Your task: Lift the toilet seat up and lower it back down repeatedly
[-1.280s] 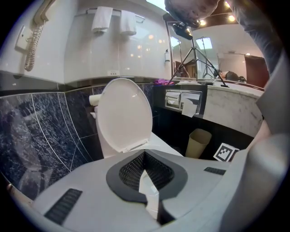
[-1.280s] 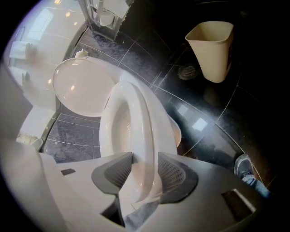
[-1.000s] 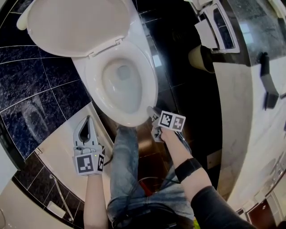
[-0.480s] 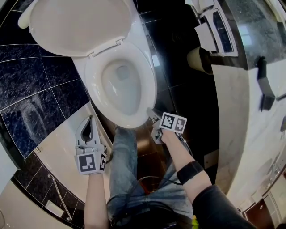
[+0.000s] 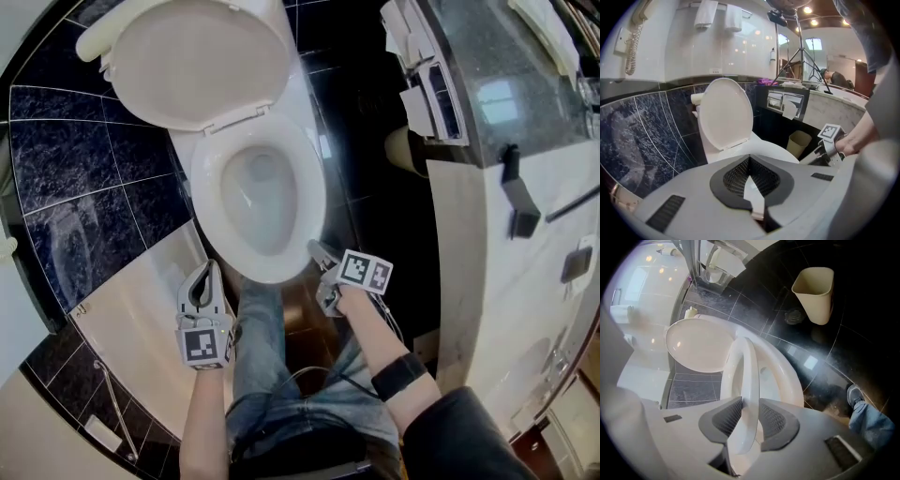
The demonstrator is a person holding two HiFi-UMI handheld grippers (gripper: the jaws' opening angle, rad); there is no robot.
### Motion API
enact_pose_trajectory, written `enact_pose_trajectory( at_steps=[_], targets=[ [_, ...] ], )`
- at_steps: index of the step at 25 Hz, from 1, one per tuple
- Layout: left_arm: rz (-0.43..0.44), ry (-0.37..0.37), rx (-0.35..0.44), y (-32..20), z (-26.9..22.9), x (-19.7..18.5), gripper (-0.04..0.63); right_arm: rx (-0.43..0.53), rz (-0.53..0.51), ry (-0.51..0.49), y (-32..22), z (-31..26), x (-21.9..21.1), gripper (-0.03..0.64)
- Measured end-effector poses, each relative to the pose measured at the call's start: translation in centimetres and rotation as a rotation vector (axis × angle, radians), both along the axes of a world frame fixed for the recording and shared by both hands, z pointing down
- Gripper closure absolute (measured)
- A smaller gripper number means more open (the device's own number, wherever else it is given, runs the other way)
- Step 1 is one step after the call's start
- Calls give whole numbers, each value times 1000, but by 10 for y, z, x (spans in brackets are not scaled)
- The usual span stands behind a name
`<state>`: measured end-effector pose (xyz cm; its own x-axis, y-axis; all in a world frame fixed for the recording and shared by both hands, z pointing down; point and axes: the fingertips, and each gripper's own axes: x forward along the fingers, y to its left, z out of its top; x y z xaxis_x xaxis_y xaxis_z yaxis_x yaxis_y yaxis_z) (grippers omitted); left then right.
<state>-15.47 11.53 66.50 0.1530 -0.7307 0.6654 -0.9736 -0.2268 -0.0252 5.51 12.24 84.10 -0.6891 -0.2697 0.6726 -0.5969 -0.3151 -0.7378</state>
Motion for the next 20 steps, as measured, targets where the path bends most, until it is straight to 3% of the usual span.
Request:
enact_pose_trajectory(
  at_steps=[5,13,16,20],
  targets=[
    [4,6,-99,40,7,2,595,13,-4,-21,-16,-45,-4,491],
    [-23,107,-275,84,52,27,595,52,-28,-41,-46,-103,-16,484],
    [-31,165,-287,68,58,45,595,63,-19,-56,-57,-115,-19,471],
    [-48,182,-221,37,48,50,595,68,12,-78,-65,-125,-23,469]
  ],
)
